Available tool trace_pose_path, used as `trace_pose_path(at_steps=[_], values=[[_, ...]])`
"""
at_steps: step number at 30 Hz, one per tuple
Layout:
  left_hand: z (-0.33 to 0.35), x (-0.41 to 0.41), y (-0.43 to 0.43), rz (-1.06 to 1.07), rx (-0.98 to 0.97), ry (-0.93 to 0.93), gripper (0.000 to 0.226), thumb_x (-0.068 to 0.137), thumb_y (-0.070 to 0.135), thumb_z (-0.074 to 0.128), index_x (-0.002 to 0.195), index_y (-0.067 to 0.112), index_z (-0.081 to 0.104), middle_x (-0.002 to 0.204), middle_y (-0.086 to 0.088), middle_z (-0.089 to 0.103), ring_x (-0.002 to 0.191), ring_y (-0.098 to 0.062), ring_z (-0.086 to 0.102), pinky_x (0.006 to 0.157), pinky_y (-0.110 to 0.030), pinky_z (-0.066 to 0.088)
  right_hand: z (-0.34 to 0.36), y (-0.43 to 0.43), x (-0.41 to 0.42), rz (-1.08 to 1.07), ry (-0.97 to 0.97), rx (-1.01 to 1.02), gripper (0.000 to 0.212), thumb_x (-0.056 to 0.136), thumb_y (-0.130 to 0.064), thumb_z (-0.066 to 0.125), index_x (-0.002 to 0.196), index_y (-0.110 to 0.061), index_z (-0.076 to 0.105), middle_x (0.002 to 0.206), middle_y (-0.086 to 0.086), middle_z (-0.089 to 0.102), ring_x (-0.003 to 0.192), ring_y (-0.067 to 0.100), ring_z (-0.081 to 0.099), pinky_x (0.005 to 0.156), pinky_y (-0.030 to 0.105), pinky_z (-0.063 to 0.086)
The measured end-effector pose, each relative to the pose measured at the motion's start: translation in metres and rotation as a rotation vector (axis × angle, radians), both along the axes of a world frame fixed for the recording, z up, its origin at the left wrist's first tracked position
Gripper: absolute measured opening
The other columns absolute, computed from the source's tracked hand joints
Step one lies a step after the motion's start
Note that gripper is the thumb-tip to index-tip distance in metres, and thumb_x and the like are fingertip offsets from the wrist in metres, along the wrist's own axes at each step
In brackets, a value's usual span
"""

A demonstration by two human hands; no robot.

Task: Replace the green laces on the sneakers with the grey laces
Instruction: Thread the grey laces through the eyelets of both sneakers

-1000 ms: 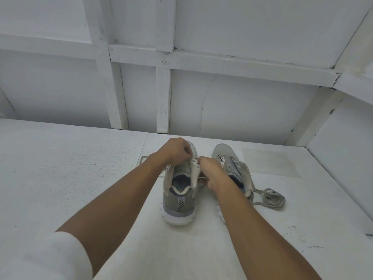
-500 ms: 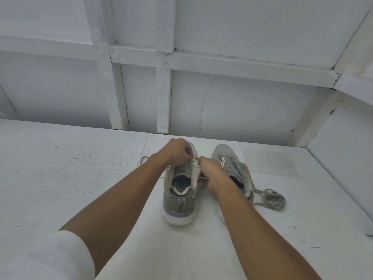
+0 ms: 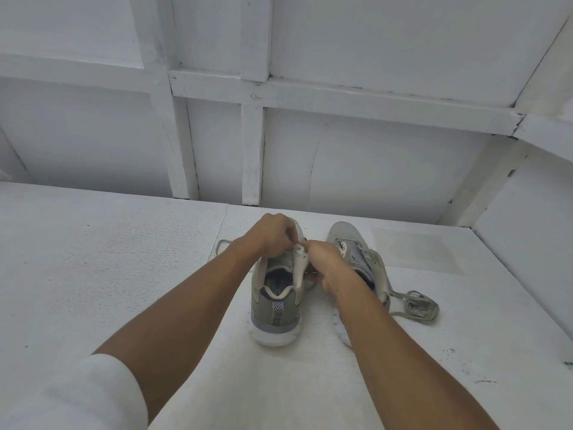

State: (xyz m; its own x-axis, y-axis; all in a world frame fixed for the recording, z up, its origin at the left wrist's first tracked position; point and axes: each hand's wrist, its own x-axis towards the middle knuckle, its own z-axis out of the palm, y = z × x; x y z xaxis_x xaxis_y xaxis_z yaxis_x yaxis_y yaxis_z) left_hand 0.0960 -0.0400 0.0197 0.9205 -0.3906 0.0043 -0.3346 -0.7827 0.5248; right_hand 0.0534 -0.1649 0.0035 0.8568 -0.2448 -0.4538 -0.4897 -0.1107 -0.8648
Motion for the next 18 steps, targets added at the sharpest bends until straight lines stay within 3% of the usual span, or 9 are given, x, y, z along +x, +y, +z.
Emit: trace_pose_path(at_steps=[5, 11, 14, 18], values=[[-0.006, 0.001, -0.001, -0.002, -0.005, -0.007, 0.010, 0.083, 0.018, 0.072, 0.083, 0.021, 0.062, 0.092, 0.001, 0.065, 0.092, -0.019, 0.061, 0.081, -0.032, 0.051, 0.001, 0.000, 0.000, -0.009, -0.003, 0.040, 0.021, 0.088, -0.005, 0.042, 0.080, -0.008, 0.060, 0.094, 0.019, 0.061, 0.094, 0.034, 0.061, 0.074, 0.042, 0.055], [-0.007, 0.000, -0.003, 0.019, -0.005, -0.004, 0.010, 0.084, 0.020, 0.072, 0.086, 0.020, 0.062, 0.094, 0.000, 0.062, 0.090, -0.020, 0.060, 0.078, -0.031, 0.050, 0.005, -0.003, -0.003, 0.035, 0.009, 0.097, 0.017, 0.091, -0.010, 0.045, 0.084, -0.009, 0.060, 0.077, 0.011, 0.060, 0.074, 0.025, 0.058, 0.060, 0.031, 0.051], [-0.005, -0.002, -0.001, 0.037, 0.011, -0.039, 0.010, 0.085, 0.022, 0.070, 0.085, 0.021, 0.061, 0.094, -0.001, 0.063, 0.088, -0.020, 0.059, 0.080, -0.032, 0.051, 0.017, -0.006, -0.002, 0.122, 0.042, 0.030, 0.017, 0.096, -0.018, 0.046, 0.091, -0.010, 0.061, 0.082, 0.010, 0.062, 0.072, 0.024, 0.061, 0.060, 0.030, 0.053], [-0.003, -0.007, 0.001, 0.055, 0.007, -0.030, 0.010, 0.086, 0.021, 0.067, 0.083, 0.026, 0.058, 0.091, 0.004, 0.061, 0.091, -0.020, 0.060, 0.087, -0.037, 0.053, 0.029, -0.010, 0.001, 0.234, 0.015, -0.082, 0.022, 0.098, -0.007, 0.041, 0.086, -0.012, 0.059, 0.082, 0.010, 0.060, 0.067, 0.023, 0.061, 0.058, 0.032, 0.057]])
